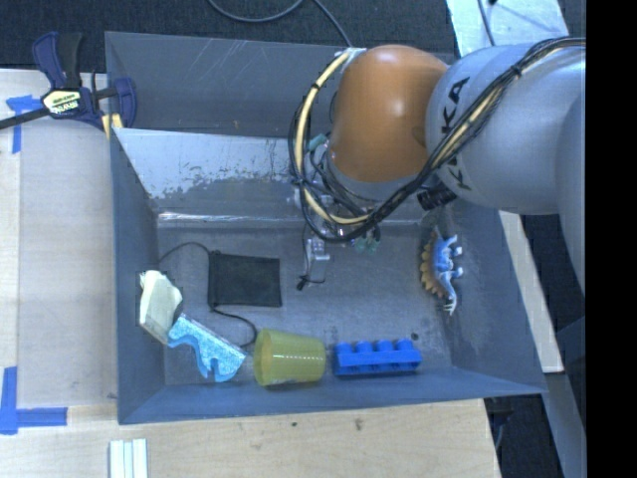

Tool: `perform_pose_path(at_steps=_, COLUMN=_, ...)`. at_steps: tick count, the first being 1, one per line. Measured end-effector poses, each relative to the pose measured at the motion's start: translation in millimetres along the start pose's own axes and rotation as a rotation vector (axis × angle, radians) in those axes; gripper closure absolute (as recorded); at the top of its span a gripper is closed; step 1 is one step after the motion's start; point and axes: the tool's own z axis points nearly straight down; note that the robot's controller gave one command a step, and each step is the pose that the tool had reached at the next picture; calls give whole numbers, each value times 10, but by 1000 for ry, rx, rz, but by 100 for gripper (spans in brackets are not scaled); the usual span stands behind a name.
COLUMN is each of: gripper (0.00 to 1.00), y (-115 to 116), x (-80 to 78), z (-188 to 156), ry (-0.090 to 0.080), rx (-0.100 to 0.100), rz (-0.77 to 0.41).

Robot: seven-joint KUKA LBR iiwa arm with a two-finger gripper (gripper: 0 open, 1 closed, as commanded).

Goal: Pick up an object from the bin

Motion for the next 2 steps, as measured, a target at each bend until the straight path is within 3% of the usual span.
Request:
perform_pose_path(at_steps=1, gripper=0, y=-3, x=-18, z=-48, ry=-8, rx=-1, rz=2)
perform_pose_path(at_steps=2, gripper=0, y=-6, x=218, z=373, ry=-16, rx=-2, rz=19)
